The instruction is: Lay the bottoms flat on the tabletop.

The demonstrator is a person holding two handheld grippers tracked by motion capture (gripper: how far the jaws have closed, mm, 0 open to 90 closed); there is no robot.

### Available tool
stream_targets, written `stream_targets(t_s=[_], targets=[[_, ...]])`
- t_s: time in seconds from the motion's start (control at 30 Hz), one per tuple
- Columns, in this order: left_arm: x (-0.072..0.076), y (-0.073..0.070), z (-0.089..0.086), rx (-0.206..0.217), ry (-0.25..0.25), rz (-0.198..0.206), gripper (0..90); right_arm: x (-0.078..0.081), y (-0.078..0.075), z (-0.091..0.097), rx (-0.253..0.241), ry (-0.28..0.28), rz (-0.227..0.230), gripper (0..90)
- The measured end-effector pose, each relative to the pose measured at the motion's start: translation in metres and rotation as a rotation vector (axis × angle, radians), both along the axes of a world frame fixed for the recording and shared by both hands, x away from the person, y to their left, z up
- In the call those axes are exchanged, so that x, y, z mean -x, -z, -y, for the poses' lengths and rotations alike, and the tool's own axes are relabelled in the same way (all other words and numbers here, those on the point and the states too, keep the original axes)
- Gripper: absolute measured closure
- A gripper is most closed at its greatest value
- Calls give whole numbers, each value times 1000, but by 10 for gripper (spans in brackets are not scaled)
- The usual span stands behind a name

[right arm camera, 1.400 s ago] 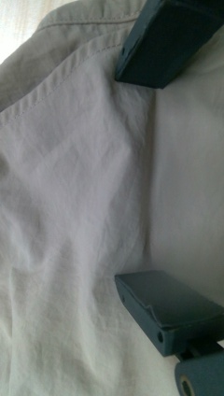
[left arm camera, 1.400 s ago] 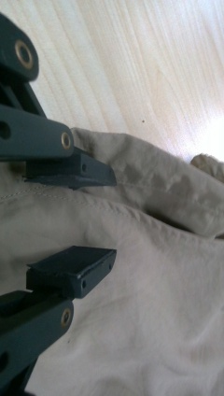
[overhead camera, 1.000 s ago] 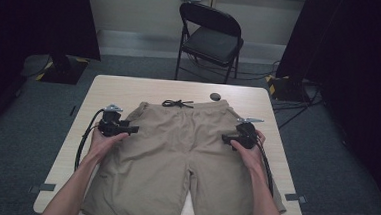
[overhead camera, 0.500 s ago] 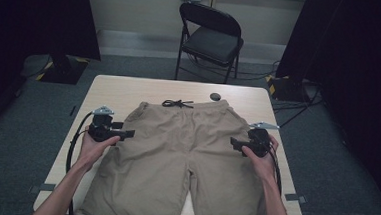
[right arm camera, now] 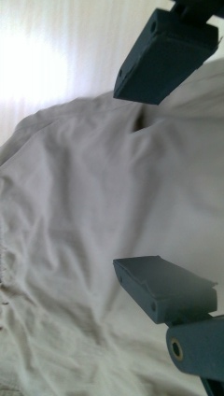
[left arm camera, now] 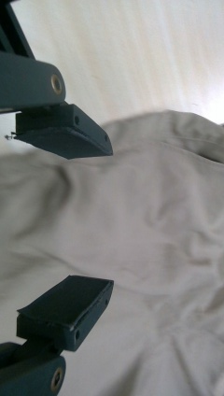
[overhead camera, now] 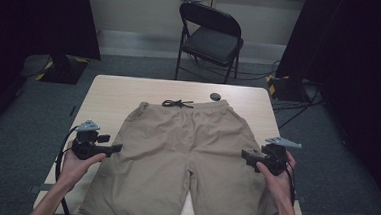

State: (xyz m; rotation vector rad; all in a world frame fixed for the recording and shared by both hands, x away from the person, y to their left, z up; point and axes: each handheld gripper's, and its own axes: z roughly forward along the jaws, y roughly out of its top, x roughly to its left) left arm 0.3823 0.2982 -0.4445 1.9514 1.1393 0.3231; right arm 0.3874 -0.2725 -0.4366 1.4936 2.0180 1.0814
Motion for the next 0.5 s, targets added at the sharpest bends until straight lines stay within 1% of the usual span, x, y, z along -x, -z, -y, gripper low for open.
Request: stream_targets(t_s=[0.03,0.07,0.1,0.13,0.17,0.2,0.23,0.27,0.3,0.33,0.37,0.43,0.47,0.5], targets=[[0,0,0,0,0,0,298,0,0,0,0,0,0,145],[5,1,-5,3,-6,0,299,11,-1,7,1,21,8,145],[15,2,-13,0,-26,-1,300,16,-1,12,-7,28,13,145],[15,2,-13,0,-26,-1,300,16,-1,12,-7,28,13,145],[19,3,-19,-1,-34,-4,300,21,-1,16,-8,36,14,145],[24,4,-25,9,-55,-11,300,25,-1,20,-6,44,19,145],[31,8,-33,23,-77,-15,300,33,0,29,-7,66,12,145],[31,8,-33,23,-77,-15,300,33,0,29,-7,66,12,145],[35,11,-38,18,-90,-18,300,42,2,37,-12,94,16,145],[39,14,-41,23,-112,-21,300,46,4,41,-18,108,16,145],[42,17,-44,21,-124,-18,300,46,4,41,-18,108,16,145],[49,25,-49,43,-135,-31,298,54,8,48,-24,133,15,145],[53,28,-51,48,-142,-31,298,59,10,51,-31,144,14,145],[58,32,-52,40,-154,-32,299,65,14,56,-32,156,5,145]])
